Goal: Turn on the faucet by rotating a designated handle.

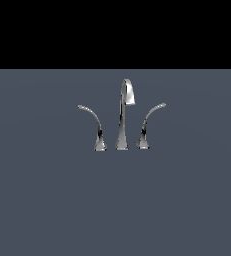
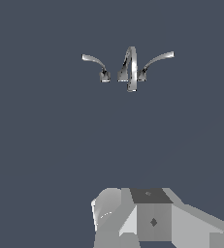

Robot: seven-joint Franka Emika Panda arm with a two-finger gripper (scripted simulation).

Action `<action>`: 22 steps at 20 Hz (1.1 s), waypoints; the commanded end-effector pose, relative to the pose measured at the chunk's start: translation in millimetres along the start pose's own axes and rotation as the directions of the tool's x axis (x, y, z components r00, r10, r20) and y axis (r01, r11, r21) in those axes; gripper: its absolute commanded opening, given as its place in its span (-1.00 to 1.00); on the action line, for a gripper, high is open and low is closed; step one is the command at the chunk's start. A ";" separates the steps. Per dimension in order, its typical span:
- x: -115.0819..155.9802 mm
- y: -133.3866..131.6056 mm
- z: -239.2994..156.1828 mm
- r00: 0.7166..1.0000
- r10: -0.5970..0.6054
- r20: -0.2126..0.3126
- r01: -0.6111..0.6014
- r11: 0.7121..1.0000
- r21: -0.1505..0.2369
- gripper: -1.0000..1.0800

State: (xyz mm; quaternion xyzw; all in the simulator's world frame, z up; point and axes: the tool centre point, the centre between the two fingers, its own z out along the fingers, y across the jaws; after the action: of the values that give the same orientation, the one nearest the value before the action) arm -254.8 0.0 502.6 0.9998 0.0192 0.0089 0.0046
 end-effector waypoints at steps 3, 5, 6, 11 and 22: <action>0.2 -0.4 0.5 1.000 0.002 0.000 -0.002 1.000 0.000 -1.00; 0.9 -1.7 1.9 1.000 0.008 0.000 -0.008 1.000 0.000 -1.00; 1.3 -2.7 2.9 1.000 0.013 0.000 -0.013 1.000 0.000 -1.00; 5.6 -10.5 11.7 0.999 0.053 0.001 -0.053 0.999 0.000 -1.00; 29.0 -44.4 51.8 0.972 0.234 0.004 -0.234 0.972 0.000 -1.00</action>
State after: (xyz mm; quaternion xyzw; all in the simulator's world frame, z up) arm -230.7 39.4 457.9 0.9965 -0.0828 0.0076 0.0037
